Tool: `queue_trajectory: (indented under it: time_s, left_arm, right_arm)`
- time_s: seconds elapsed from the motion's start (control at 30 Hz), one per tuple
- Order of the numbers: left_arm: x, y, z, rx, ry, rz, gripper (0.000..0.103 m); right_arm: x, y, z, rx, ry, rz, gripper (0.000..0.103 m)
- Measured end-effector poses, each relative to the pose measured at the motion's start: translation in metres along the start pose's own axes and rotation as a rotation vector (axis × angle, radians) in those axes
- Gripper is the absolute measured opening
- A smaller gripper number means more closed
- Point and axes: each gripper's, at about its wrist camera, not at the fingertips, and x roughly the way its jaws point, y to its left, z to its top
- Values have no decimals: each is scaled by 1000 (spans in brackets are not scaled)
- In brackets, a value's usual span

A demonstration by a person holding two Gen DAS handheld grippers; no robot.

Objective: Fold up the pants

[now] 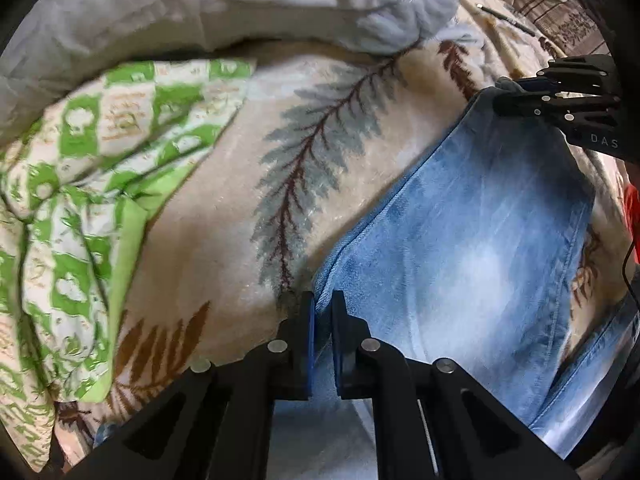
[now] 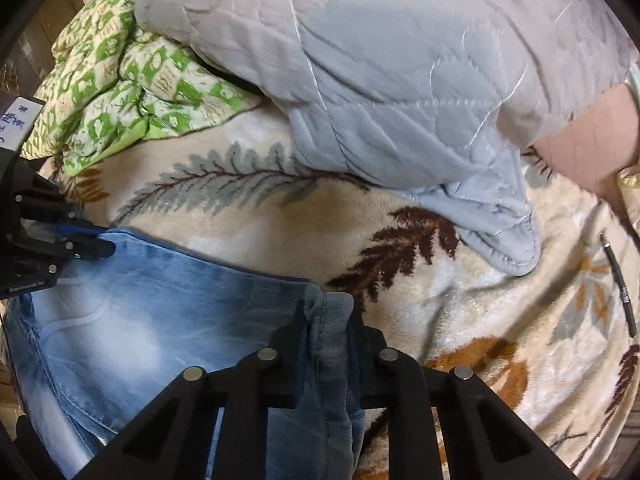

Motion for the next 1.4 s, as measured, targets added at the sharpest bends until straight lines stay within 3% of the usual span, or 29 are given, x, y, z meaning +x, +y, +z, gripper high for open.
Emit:
queue_trajectory:
  time_s: [0.13,0.37,0.57,0.8,0.97,1.27,1.4]
  left_arm:
    - [-42,-11,-2,2,-101,16,7]
    - [-119,-66,-37,63,-264,57,7]
    - [-162,-123,-113,57,-382,40,7]
    - [-148,-189,-206,40,-447,13,7]
    - [-119,-226,-248,10,-428,-33,7]
    - [-68,-247,-277,-84,-389,-126,7]
    - [-49,-250,-283,-110,-353,-143,7]
  right_arm:
    - [-28,-2,-6,-2,-60,-12,18]
    - [-120,0,-48,-34,-238,-22,18]
    - [-190,21,-121,-73,-341,-2,18]
    - [-212,65,-232,-20,-325,-25,18]
    - [-204,81,-302,66,-297,-4,18]
    - [-167,78,-379,304,-177,82,18]
    - [-153,84,-395,324,-124,52,18]
